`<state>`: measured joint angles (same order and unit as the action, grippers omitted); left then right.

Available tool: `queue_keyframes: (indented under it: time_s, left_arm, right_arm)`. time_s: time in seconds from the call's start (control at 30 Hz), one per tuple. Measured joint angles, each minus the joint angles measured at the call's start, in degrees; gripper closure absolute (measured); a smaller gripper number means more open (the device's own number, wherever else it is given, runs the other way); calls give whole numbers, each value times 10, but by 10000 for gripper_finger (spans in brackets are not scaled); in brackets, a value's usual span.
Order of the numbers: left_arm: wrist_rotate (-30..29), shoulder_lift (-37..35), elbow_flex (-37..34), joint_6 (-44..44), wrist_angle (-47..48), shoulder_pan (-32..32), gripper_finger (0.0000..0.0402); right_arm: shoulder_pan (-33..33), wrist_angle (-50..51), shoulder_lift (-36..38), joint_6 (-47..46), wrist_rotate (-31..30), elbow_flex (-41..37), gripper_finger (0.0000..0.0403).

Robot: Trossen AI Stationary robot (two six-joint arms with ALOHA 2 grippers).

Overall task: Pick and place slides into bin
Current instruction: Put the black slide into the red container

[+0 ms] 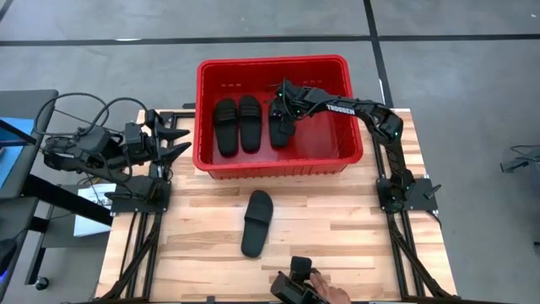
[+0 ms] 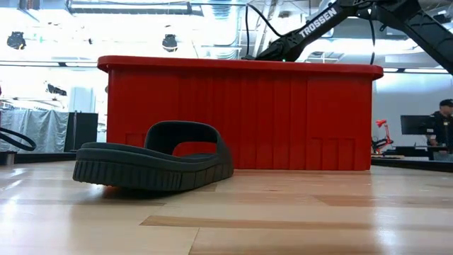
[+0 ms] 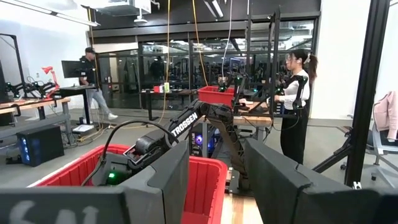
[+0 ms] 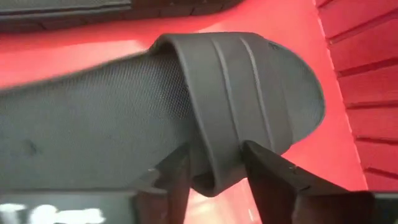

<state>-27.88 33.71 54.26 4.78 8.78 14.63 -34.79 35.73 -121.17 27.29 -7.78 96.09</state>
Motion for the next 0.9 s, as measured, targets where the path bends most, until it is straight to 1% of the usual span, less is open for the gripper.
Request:
queue_keyframes:
  time_s: [0.23,0.37,0.67,0.9]
  left_arm:
    - [0,0,0,0,0,0,255]
    - [0,0,0,0,0,0,255]
    - [1,0,0,-11,14,0,255]
    - [1,0,0,-24,14,0,255]
  right_arm:
    - [7,16,2,-2,-3,0,190]
    - [12,27,7,6,-3,1,164]
    - [19,66,11,15,-2,45,159]
    - [22,145,11,18,-1,110,159]
